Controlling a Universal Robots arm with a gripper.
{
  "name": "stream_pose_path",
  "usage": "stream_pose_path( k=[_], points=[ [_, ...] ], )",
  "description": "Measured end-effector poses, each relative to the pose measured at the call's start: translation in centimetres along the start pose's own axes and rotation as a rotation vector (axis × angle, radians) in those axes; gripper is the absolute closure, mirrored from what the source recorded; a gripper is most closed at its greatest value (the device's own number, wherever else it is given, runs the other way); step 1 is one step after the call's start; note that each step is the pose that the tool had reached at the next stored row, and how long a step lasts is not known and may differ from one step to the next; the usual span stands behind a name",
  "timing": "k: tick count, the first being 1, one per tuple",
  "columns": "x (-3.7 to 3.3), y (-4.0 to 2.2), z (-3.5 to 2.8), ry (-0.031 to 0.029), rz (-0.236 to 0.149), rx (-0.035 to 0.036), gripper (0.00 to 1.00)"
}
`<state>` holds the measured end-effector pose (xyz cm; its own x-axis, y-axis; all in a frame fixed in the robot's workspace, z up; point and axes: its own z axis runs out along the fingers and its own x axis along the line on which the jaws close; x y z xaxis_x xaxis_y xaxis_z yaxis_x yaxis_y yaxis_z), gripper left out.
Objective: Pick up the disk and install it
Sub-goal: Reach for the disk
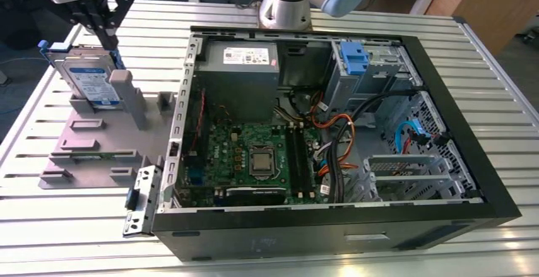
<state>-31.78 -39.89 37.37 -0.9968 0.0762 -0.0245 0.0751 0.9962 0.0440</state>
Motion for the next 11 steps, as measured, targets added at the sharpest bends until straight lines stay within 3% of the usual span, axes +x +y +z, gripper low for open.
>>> stream_pose_path(
  k=[11],
  points=[
    [0.96,-0.08,0.06,0.0000,0.000,0.0000,0.89]
  ],
)
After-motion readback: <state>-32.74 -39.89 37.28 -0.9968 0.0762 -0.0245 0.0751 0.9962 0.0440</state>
